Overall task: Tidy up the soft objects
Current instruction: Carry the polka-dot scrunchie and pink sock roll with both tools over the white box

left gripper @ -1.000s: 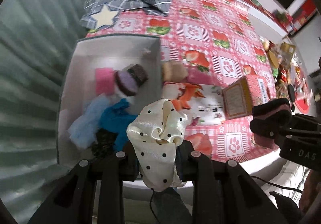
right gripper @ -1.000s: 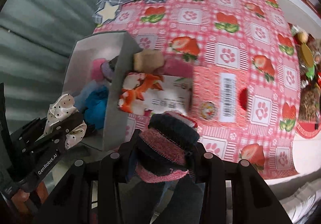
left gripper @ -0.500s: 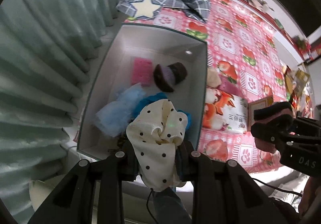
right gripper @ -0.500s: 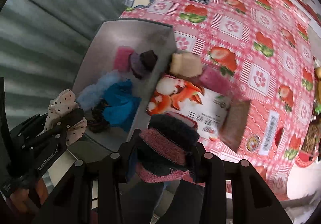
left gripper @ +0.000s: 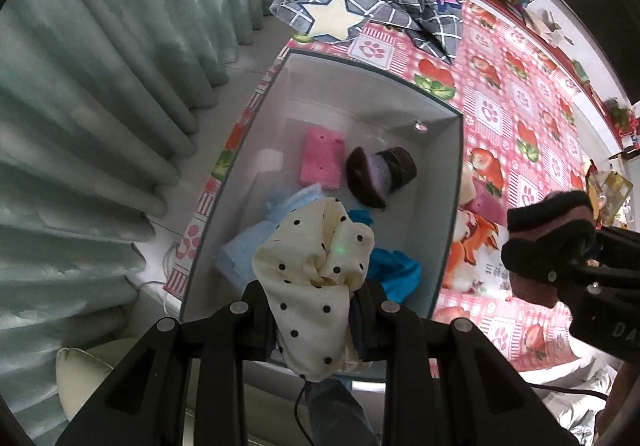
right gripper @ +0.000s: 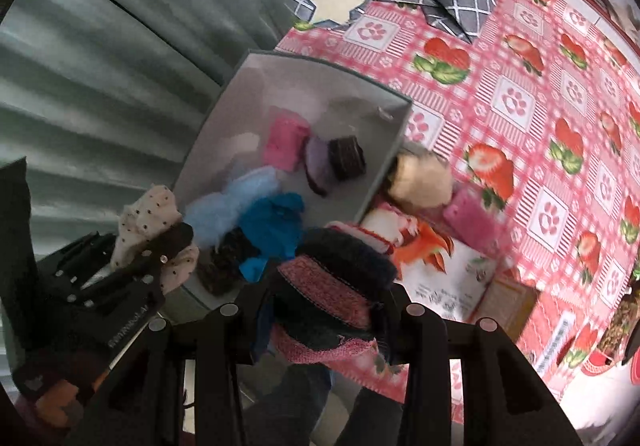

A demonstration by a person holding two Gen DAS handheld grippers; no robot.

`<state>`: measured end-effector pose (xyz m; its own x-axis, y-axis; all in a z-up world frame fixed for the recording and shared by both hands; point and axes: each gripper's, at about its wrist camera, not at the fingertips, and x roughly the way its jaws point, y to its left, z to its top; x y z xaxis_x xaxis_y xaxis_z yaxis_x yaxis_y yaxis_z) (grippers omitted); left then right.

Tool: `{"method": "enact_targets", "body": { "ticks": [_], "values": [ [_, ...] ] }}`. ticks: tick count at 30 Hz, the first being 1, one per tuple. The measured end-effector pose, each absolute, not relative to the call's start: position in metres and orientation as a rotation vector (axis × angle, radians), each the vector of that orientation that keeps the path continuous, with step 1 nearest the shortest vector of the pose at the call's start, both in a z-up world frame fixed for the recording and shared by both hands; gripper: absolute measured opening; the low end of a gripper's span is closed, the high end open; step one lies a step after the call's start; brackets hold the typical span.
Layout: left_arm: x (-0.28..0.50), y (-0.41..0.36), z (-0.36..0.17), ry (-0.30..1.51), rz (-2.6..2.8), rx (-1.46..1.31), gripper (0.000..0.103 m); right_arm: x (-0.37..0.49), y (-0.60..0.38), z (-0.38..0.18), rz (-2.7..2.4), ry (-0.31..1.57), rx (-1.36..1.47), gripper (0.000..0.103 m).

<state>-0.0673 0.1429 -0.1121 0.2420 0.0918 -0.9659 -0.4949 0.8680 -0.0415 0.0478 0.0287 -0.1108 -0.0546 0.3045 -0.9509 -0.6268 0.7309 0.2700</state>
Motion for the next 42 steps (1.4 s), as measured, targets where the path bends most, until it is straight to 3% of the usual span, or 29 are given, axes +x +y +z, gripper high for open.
{"method": "enact_targets", "body": {
  "ticks": [38, 40, 42],
  "values": [
    [-0.026, 0.161, -0.146, 1.332, 0.436, -0.383, 0.031, 0.081, 0.083, -0.142, 0.862, 1.490, -0.286, 0.042],
    [-0.026, 0.160, -0.146, 1.330, 0.427, -0.388, 0.033, 0.081, 0.084, -0.144, 0.862, 1.493, -0.287, 0.042],
    [-0.026, 0.159, -0.146, 1.324, 0.419, -0.389, 0.048, 0.081, 0.084, -0.144, 0.861, 1.494, -0.285, 0.043]
  ]
}}
